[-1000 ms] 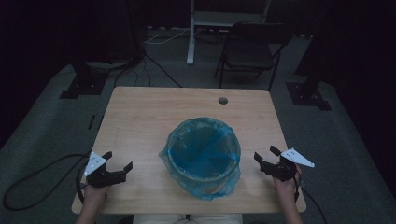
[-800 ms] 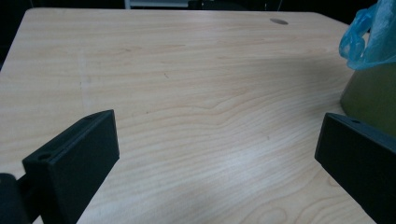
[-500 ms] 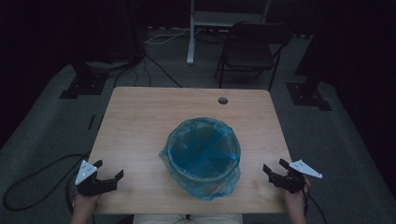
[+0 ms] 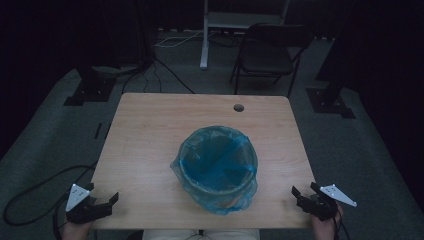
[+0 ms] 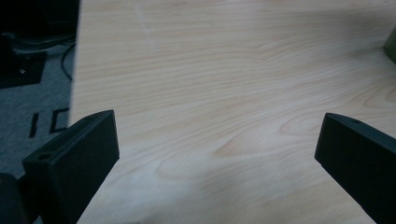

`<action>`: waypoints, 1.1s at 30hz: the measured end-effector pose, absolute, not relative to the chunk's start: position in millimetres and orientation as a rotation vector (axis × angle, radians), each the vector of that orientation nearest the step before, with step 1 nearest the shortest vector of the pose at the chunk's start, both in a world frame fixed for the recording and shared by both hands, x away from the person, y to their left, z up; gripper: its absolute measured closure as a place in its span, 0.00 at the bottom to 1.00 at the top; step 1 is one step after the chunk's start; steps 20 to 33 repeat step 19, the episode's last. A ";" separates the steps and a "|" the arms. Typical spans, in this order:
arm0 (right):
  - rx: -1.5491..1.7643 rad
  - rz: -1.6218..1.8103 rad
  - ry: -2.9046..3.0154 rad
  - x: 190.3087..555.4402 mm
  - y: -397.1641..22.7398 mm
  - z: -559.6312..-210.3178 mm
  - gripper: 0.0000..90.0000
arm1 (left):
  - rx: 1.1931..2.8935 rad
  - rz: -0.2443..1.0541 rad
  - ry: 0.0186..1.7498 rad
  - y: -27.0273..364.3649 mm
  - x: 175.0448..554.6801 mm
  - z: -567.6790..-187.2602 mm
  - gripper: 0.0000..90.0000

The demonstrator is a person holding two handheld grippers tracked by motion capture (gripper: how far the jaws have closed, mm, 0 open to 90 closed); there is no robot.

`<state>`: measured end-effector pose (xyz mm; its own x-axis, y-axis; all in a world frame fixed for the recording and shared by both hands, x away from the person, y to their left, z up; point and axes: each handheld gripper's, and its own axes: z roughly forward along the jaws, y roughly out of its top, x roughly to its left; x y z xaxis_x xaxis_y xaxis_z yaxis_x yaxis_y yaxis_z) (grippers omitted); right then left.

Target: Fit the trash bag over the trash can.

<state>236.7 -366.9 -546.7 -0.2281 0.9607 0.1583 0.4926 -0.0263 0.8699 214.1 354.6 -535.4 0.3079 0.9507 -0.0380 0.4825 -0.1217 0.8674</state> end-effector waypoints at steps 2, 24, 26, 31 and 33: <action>1.529 1.188 1.736 232.9 -369.4 -548.2 0.16 | 1.738 0.709 1.326 359.2 209.9 -536.6 0.00; 1.573 1.228 1.635 224.2 -384.4 -559.2 0.16 | 1.674 0.776 1.428 368.8 200.9 -546.1 0.00; 1.573 1.228 1.635 224.2 -384.4 -559.2 0.16 | 1.674 0.776 1.428 368.8 200.9 -546.1 0.00; 1.573 1.228 1.635 224.2 -384.4 -559.2 0.16 | 1.674 0.776 1.428 368.8 200.9 -546.1 0.00; 1.573 1.228 1.635 224.2 -384.4 -559.2 0.16 | 1.674 0.776 1.428 368.8 200.9 -546.1 0.00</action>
